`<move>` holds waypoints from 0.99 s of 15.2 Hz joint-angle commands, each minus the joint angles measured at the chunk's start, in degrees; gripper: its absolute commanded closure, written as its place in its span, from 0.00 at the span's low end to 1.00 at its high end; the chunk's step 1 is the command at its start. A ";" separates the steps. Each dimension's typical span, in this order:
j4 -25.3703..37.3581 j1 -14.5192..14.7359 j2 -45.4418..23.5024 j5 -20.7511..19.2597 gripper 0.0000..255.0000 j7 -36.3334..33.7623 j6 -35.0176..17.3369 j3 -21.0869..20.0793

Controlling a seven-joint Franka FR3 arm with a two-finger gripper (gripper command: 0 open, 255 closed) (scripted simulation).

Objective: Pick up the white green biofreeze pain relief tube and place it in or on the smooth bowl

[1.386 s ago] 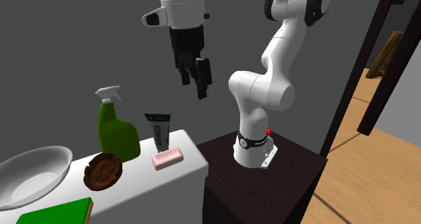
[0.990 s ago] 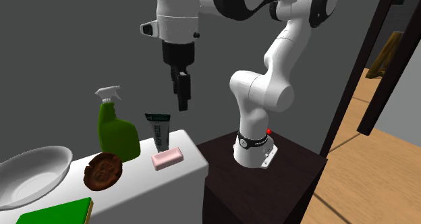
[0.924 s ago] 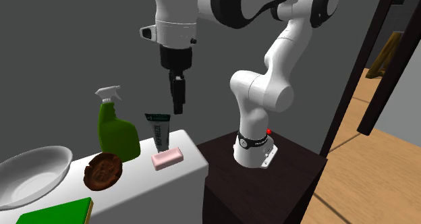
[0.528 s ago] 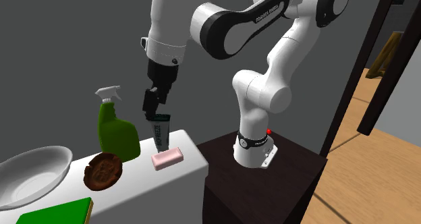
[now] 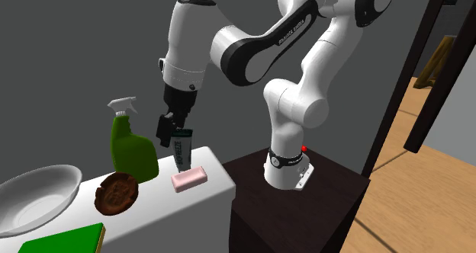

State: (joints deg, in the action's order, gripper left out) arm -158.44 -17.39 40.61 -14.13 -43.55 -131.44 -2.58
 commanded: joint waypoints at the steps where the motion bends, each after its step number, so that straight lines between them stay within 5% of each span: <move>1: -0.30 -0.11 -0.31 -0.14 0.00 -0.10 -0.68 0.02; 7: -0.29 -0.11 -0.32 -0.14 0.00 -0.10 -0.67 0.02; 8: -0.29 -0.11 -0.32 -0.14 1.00 -0.10 -0.67 0.02; 15: -0.29 -0.10 -0.30 -0.13 1.00 -0.12 -0.65 0.01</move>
State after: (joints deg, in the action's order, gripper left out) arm -158.70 -17.49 40.32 -14.27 -43.67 -132.12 -2.57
